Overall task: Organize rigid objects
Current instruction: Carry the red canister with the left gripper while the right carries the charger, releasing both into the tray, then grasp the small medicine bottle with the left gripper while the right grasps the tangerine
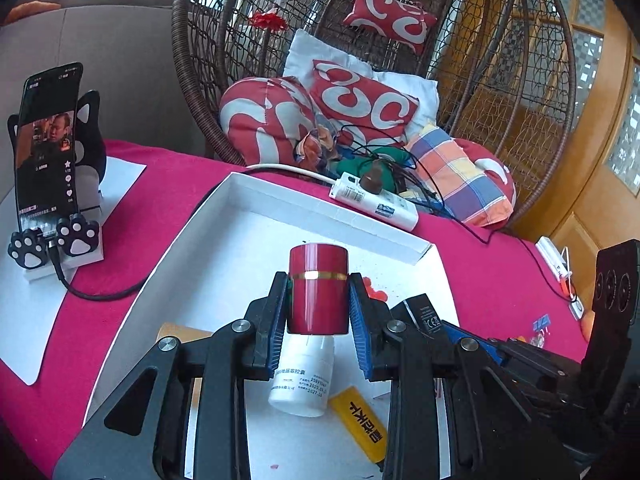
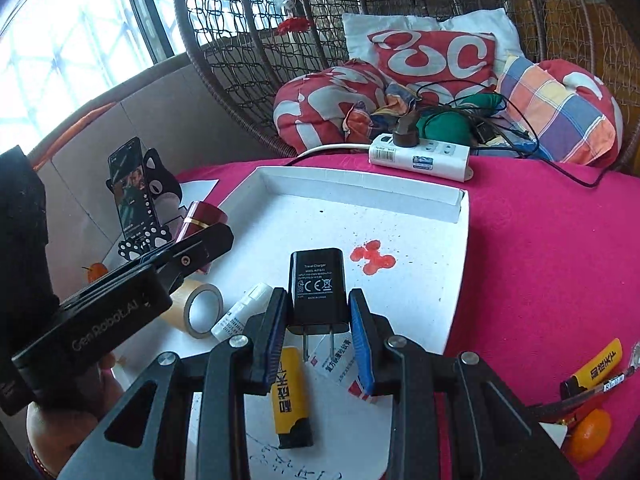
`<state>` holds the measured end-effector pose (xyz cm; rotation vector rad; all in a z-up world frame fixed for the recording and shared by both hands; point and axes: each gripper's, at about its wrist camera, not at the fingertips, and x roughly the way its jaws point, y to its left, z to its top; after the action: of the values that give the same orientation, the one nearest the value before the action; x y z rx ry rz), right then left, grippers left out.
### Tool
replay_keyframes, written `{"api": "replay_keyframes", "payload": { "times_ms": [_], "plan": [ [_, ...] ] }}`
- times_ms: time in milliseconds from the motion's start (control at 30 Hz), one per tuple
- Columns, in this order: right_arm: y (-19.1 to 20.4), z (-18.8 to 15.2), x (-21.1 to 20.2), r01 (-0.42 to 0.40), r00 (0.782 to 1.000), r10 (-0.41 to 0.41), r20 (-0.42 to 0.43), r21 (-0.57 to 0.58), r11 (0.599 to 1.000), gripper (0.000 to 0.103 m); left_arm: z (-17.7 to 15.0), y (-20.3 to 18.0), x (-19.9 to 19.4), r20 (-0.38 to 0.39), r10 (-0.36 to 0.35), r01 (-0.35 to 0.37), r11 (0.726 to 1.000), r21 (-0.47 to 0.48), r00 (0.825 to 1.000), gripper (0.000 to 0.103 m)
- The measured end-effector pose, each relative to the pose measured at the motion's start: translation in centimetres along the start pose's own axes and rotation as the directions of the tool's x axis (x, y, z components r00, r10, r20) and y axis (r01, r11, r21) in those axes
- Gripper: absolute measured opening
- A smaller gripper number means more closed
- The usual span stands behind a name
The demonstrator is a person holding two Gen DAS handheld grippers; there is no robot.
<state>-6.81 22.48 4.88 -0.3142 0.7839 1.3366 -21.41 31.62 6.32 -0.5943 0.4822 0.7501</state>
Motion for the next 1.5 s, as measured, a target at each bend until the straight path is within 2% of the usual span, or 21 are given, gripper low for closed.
{"api": "replay_keyframes", "payload": {
  "times_ms": [67,100,133,167,200,233,300,467,567,700,833,933,1067,1200,1300,1333,1367,1400,1433,1500],
  "plan": [
    [0.1,-0.2,0.7,0.005,1.000,-0.005,-0.005,0.000,1.000,0.031,0.0,0.5,-0.1,0.004,0.013,-0.013,1.000,-0.021,1.000,0.029],
    [0.3,-0.4,0.7,0.015,1.000,-0.015,0.003,-0.021,1.000,0.031,0.0,0.8,-0.3,0.008,0.019,-0.019,0.999,-0.030,1.000,0.037],
    [0.7,-0.6,0.6,0.024,1.000,-0.023,0.018,-0.053,0.998,0.032,-0.1,1.0,-0.5,0.012,0.020,-0.020,0.999,-0.040,1.000,0.060],
    [1.1,-0.9,0.3,0.029,0.999,-0.026,0.031,-0.077,0.997,0.035,-0.1,1.2,-0.7,0.016,0.017,-0.016,0.999,-0.050,1.000,0.077],
    [1.3,-1.2,0.0,0.033,0.999,-0.029,0.042,-0.090,0.995,0.054,-0.1,1.3,-1.1,0.026,0.015,-0.013,0.998,-0.063,1.000,0.098],
    [1.4,-1.3,-0.2,0.036,0.998,-0.031,0.055,-0.091,0.995,0.086,-0.2,1.4,-1.6,0.042,0.019,-0.016,0.997,-0.072,0.999,0.103],
    [1.4,-1.7,-1.2,0.041,0.995,-0.033,0.095,-0.081,0.996,0.103,-0.4,1.5,-2.8,0.078,0.048,-0.041,0.995,-0.086,0.996,0.103],
    [1.4,-2.6,-4.0,0.098,0.983,-0.082,0.166,-0.091,0.991,0.103,-1.5,1.4,-6.0,0.150,0.047,-0.027,0.991,-0.132,0.988,0.103],
    [0.9,-3.2,-5.8,0.082,0.979,-0.069,0.193,-0.058,0.995,0.103,-1.9,0.9,-7.1,0.159,0.037,-0.015,0.991,-0.136,0.987,0.103],
    [-0.1,-3.7,-7.9,0.078,0.972,-0.071,0.226,-0.021,0.997,0.103,-2.4,-0.7,-8.3,0.170,0.020,-0.003,0.995,-0.101,0.985,0.103],
    [-1.5,-4.3,-11.0,0.087,0.950,-0.089,0.300,0.023,0.996,0.103,-3.0,-3.1,-8.6,0.168,0.005,0.001,0.999,-0.035,0.986,0.103],
    [-2.6,-4.4,-13.5,0.089,0.925,-0.104,0.366,0.057,0.994,0.103,-3.2,-4.6,-8.7,0.165,-0.015,0.015,1.000,0.004,0.986,0.103],
    [-4.0,-4.6,-17.3,0.100,0.871,-0.130,0.474,0.089,0.991,0.103,-3.6,-6.4,-8.8,0.153,-0.041,0.034,0.998,0.048,0.987,0.103],
    [-6.3,-4.9,-21.7,0.111,0.785,-0.182,0.592,0.155,0.982,0.103,-3.8,-7.9,-8.9,0.143,-0.067,0.055,0.995,0.084,0.988,0.103],
    [-8.5,-5.1,-24.5,0.090,0.732,-0.209,0.649,0.212,0.973,0.103,-4.2,-9.0,-8.7,0.127,-0.094,0.081,0.991,0.110,0.987,0.103],
    [-9.3,-5.2,-25.0,0.083,0.724,-0.213,0.656,0.224,0.971,0.103,-4.4,-9.4,-8.5,0.117,-0.107,0.093,0.988,0.119,0.987,0.103],
    [-10.1,-5.2,-25.2,0.083,0.727,-0.221,0.650,0.237,0.968,0.103,-4.7,-9.9,-8.3,0.105,-0.125,0.110,0.985,0.132,0.987,0.103],
    [-10.8,-5.3,-25.3,0.094,0.739,-0.238,0.631,0.253,0.963,0.103,-5.1,-10.6,-8.1,0.087,-0.145,0.131,0.980,0.151,0.986,0.103],
    [-11.4,-5.5,-25.3,0.116,0.746,-0.263,0.612,0.269,0.956,0.103,-5.6,-11.4,-7.7,0.066,-0.165,0.152,0.973,0.172,0.984,0.103],
    [-12.6,-6.4,-25.2,0.169,0.740,-0.325,0.589,0.305,0.937,0.103,-6.8,-13.2,-6.8,0.006,-0.200,0.194,0.955,0.222,0.980,0.103]
  ]
}}
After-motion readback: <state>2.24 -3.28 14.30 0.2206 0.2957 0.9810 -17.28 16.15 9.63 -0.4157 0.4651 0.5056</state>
